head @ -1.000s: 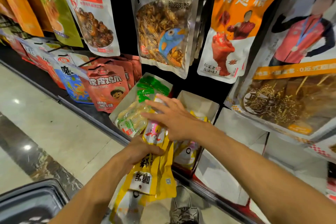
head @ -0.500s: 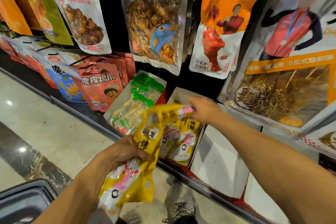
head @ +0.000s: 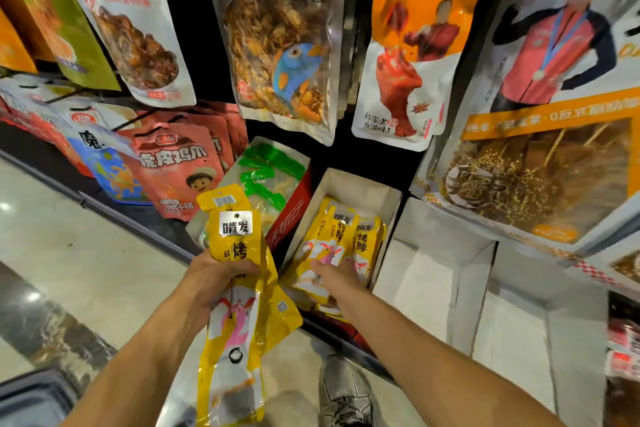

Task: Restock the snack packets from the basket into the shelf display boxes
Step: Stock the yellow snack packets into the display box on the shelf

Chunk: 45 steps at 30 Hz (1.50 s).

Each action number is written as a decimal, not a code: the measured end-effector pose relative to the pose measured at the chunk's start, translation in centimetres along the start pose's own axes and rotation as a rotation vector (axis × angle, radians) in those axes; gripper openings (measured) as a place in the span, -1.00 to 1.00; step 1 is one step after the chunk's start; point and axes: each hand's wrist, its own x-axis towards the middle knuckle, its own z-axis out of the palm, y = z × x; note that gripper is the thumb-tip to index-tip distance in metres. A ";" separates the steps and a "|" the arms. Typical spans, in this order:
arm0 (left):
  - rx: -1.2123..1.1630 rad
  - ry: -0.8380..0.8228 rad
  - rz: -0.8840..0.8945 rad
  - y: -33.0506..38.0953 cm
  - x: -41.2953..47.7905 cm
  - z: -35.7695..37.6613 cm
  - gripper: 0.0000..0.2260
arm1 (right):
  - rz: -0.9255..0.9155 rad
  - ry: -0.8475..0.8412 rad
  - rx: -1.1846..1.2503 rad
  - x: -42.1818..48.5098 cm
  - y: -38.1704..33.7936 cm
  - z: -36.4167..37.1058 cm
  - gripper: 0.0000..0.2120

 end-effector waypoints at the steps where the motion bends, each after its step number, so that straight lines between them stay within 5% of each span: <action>1: -0.013 -0.008 -0.005 0.1 0.1 0.1 -0.71 | -0.008 0.005 -0.074 0.3 -0.2 0.6 -0.48; 7: -0.024 -0.067 -0.037 -0.4 0.1 1.7 -0.74 | -0.243 0.035 -0.669 4.8 0.9 0.5 -0.77; 10: -0.019 -0.080 -0.025 0.1 0.5 1.5 -0.72 | -0.213 0.019 -0.753 5.3 1.1 0.7 -0.79; 13: -0.042 -0.071 -0.025 0.8 1.0 0.8 -0.73 | -0.265 0.197 -0.850 3.4 -0.8 1.2 -0.65; 16: -0.085 -0.067 -0.037 0.5 0.8 0.5 -0.67 | -0.500 0.254 -0.587 0.0 -1.5 1.1 -0.64; 21: -0.148 -0.023 -0.059 0.6 0.4 0.0 -0.73 | -0.561 -0.207 -0.053 -6.5 -0.8 1.2 -0.73; 27: -0.175 -0.032 -0.038 0.6 -0.2 0.5 -0.68 | -0.632 -0.238 -0.414 -8.2 -0.3 3.0 0.04; 30: -0.186 -0.066 -0.037 0.6 -0.5 0.6 -0.74 | -0.647 -0.264 -0.344 -8.3 -0.1 4.0 -0.15; 33: -0.197 -0.119 -0.056 0.9 -0.5 1.1 -0.75 | -0.616 -0.192 -0.264 -8.0 0.1 3.9 -0.60; 36: -0.127 -0.178 -0.128 1.1 -0.5 1.4 -0.64 | -0.600 -0.087 -0.206 -7.2 0.4 3.2 -0.80; 38: -0.140 -0.204 -0.145 0.8 -0.1 1.3 -0.53 | -0.548 -0.019 -0.110 -6.6 0.4 2.5 -0.76; 45: -0.191 -0.035 -0.138 -0.5 0.9 0.0 -0.62 | -0.391 0.285 -0.152 -0.4 -0.1 -0.7 -0.28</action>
